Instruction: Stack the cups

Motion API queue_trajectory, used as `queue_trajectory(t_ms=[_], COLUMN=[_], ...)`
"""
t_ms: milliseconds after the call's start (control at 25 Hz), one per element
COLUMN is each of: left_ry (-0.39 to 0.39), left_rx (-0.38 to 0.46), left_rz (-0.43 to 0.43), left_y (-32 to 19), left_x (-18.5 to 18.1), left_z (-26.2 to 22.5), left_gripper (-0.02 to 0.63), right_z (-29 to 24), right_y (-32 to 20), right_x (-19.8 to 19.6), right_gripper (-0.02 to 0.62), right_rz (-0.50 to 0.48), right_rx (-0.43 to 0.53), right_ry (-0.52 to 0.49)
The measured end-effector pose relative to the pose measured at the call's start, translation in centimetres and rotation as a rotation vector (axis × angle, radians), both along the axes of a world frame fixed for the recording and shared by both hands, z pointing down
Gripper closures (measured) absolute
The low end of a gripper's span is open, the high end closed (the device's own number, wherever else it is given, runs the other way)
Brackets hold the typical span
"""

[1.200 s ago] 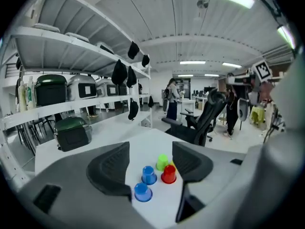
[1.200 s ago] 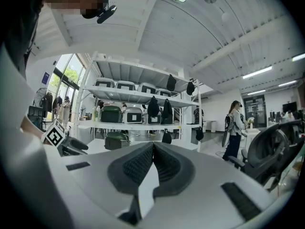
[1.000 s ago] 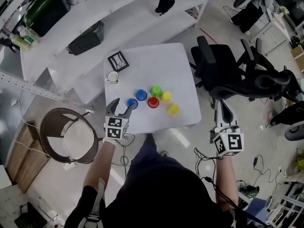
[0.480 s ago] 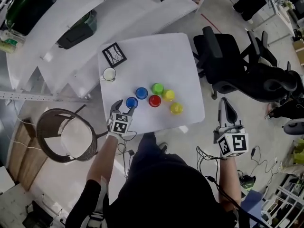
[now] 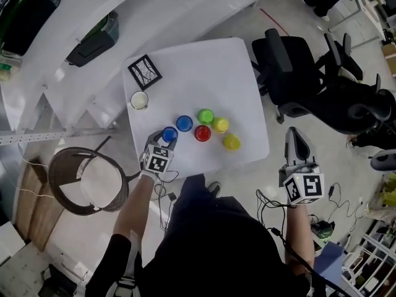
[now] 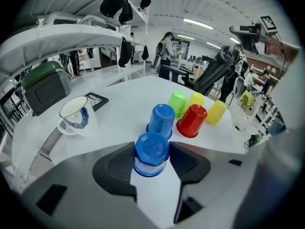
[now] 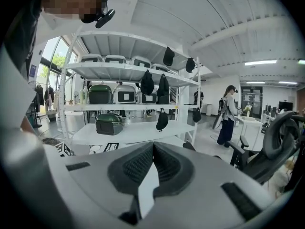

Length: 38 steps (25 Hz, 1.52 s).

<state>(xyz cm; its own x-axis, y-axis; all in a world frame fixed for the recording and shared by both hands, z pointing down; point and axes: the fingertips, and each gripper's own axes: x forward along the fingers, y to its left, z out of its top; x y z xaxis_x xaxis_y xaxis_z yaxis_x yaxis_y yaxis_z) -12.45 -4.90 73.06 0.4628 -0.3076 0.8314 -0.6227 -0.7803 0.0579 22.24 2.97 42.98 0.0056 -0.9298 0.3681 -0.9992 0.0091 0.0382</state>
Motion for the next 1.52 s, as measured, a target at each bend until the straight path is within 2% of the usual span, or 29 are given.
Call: queue_trajectory(t_ms=[160, 320, 440, 560, 680, 880, 1160, 1320, 1520], left_ry=[0.017, 0.12, 0.16, 0.143, 0.122, 0.086, 0.024, 0.053, 0.108], left_rx=[0.054, 0.103, 0.116, 0.114, 0.073, 0.03, 0.039, 0.051, 0.134], left_rz=[-0.08, -0.105, -0.056, 0.015, 0.065, 0.122, 0.137, 0.106, 0.0], left_y=[-3.2, -8.1, -11.9, -15.4, -17.9, -20.3, -22.2, -21.4, -18.8], left_x=[-1.0, 1.6, 5.4, 9.2, 12.4, 15.4, 16.5, 16.5, 13.2], left_z=[-2.9, -6.8, -7.7, -6.5, -4.2, -1.2, 0.6, -0.4, -5.7], left_gripper=[0.382, 0.382, 0.382, 0.382, 0.382, 0.382, 0.38, 0.339, 0.339], right_z=[0.1, 0.2, -0.1, 0.5, 2.0, 4.2, 5.2, 4.6, 4.0], right_y=[-1.0, -1.9, -2.3, -1.9, -1.2, 0.5, 1.1, 1.2, 0.3], right_x=[0.3, 0.2, 0.1, 0.5, 1.4, 2.4, 2.9, 2.5, 2.6], right_gripper=[0.595, 0.595, 0.595, 0.595, 0.595, 0.595, 0.595, 0.595, 0.595], right_rz=[0.005, 0.007, 0.021, 0.043, 0.082, 0.144, 0.147, 0.118, 0.044], right_rx=[0.002, -0.005, -0.029, -0.07, -0.122, -0.193, -0.211, -0.151, -0.084], right_ry=[-0.002, 0.009, 0.016, 0.029, 0.026, 0.017, -0.011, -0.061, -0.109])
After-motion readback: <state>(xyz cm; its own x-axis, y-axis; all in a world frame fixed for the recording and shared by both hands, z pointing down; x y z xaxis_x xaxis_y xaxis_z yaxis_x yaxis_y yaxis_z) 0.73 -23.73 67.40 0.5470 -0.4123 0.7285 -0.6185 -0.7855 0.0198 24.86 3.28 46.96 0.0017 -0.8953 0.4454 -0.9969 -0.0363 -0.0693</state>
